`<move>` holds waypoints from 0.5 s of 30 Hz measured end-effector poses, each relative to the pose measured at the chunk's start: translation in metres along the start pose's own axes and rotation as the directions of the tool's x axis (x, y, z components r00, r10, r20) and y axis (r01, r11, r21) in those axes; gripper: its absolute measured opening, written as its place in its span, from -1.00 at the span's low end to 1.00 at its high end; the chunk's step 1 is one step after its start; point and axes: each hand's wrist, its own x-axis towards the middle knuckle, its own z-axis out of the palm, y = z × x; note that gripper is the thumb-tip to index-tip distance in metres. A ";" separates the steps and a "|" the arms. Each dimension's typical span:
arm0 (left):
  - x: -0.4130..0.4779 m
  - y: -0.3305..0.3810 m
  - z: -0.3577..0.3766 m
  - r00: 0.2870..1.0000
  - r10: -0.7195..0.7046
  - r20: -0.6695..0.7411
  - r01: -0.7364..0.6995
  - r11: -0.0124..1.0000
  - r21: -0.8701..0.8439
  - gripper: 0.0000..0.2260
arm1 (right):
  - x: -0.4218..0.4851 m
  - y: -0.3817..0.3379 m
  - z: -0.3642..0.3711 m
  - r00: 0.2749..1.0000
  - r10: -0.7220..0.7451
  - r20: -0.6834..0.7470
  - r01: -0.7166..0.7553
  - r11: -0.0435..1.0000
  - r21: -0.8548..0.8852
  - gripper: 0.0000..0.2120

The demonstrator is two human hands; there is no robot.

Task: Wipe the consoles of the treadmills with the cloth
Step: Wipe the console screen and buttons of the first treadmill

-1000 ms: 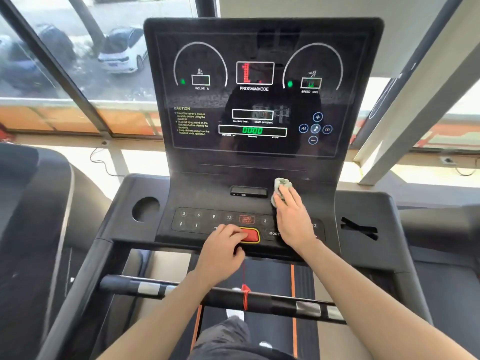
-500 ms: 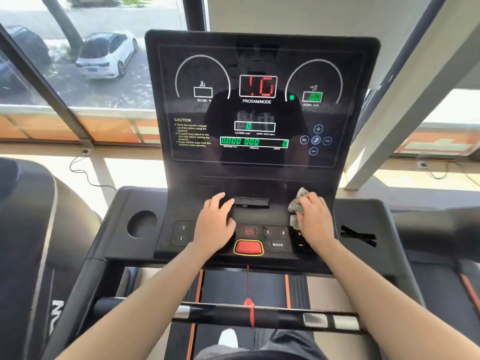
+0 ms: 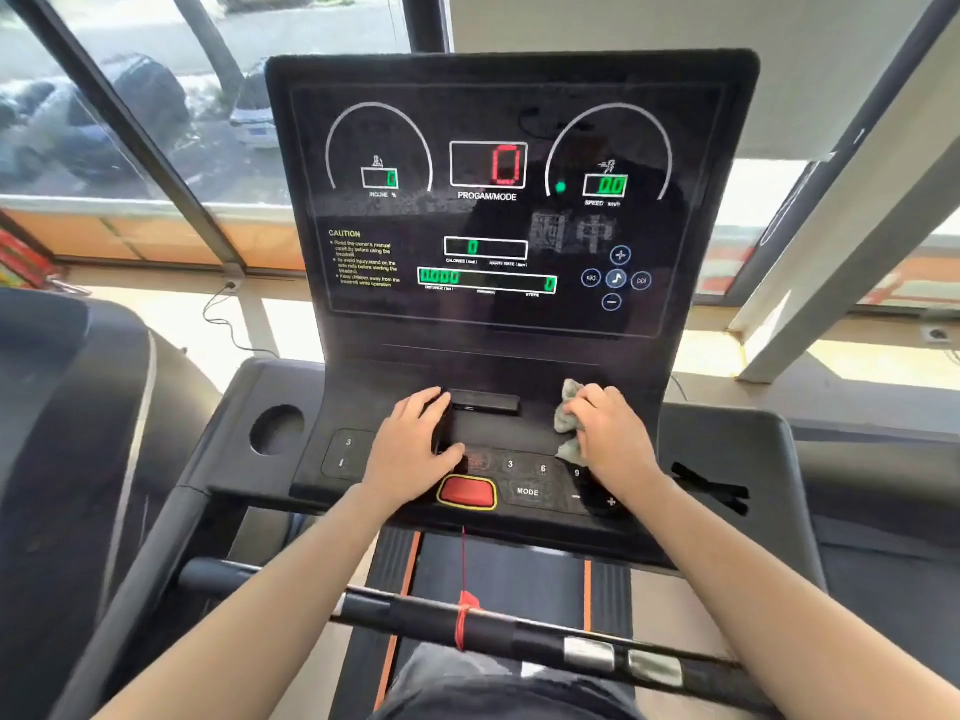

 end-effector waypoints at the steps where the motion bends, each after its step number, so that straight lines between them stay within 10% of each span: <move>1: -0.002 -0.001 -0.001 0.999 0.005 0.033 -0.006 1.000 0.021 -0.26 | -0.010 0.006 -0.008 0.998 0.031 -0.061 -0.030 0.999 0.018 -0.75; 7: -0.018 -0.002 0.000 0.986 -0.029 0.165 0.006 0.990 0.140 0.07 | -0.034 -0.002 -0.030 0.949 0.304 -0.090 -0.285 0.942 0.174 -0.63; 15: -0.017 0.009 0.002 0.981 -0.092 0.173 0.065 0.985 0.157 0.20 | -0.023 -0.030 -0.024 0.962 0.270 -0.025 -0.260 0.944 0.205 -0.65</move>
